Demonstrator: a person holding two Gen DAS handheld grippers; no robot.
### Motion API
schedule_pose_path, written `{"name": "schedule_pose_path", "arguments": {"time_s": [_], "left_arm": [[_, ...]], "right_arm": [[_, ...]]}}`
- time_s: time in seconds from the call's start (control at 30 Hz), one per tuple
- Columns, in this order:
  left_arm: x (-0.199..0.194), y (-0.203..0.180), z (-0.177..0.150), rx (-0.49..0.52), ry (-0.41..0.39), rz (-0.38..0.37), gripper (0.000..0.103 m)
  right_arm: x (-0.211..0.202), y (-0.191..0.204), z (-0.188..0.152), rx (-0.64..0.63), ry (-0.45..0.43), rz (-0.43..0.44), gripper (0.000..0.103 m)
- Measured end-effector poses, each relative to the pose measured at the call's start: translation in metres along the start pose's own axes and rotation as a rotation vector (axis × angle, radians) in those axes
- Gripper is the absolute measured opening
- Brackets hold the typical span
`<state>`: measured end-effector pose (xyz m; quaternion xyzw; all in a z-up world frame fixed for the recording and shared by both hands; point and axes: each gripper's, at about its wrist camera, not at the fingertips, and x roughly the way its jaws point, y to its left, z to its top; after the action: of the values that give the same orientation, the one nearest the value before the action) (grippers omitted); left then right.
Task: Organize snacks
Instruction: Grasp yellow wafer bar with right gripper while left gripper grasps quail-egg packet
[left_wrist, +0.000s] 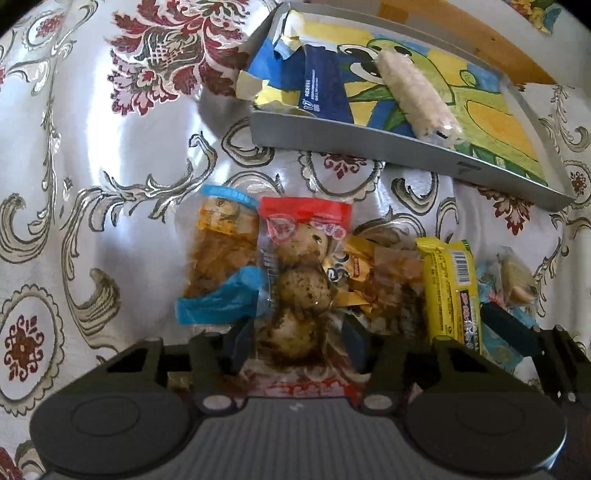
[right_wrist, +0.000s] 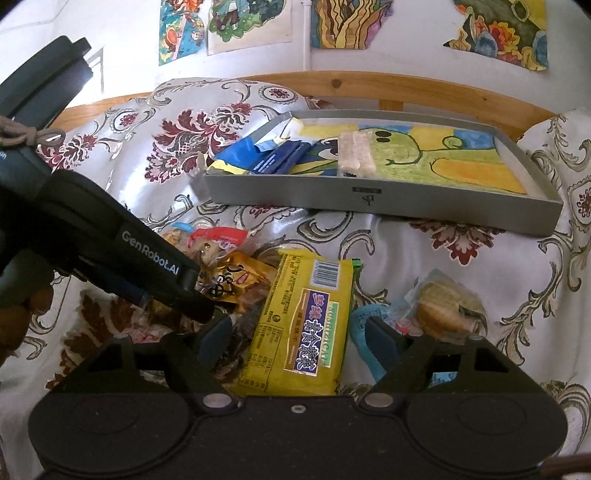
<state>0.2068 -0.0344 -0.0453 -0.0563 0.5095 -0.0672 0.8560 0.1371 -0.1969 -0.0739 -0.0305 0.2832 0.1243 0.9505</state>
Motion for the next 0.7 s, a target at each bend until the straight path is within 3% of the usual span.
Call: {"name": "schedule_pose_path", "arguments": {"time_s": [0.23, 0.47, 0.7], "left_arm": [[0.003, 0.005, 0.001, 0.003, 0.001, -0.017, 0.059], [0.000, 0.005, -0.002, 0.017, -0.015, -0.031, 0.052], [-0.006, 0.011, -0.004, 0.001, -0.023, -0.057, 0.048]], "right_arm": [[0.005, -0.004, 0.001, 0.040, 0.018, 0.028, 0.077], [0.001, -0.002, 0.002, 0.056, -0.002, 0.055, 0.051], [-0.003, 0.001, 0.001, 0.047, -0.008, 0.036, 0.050]]}}
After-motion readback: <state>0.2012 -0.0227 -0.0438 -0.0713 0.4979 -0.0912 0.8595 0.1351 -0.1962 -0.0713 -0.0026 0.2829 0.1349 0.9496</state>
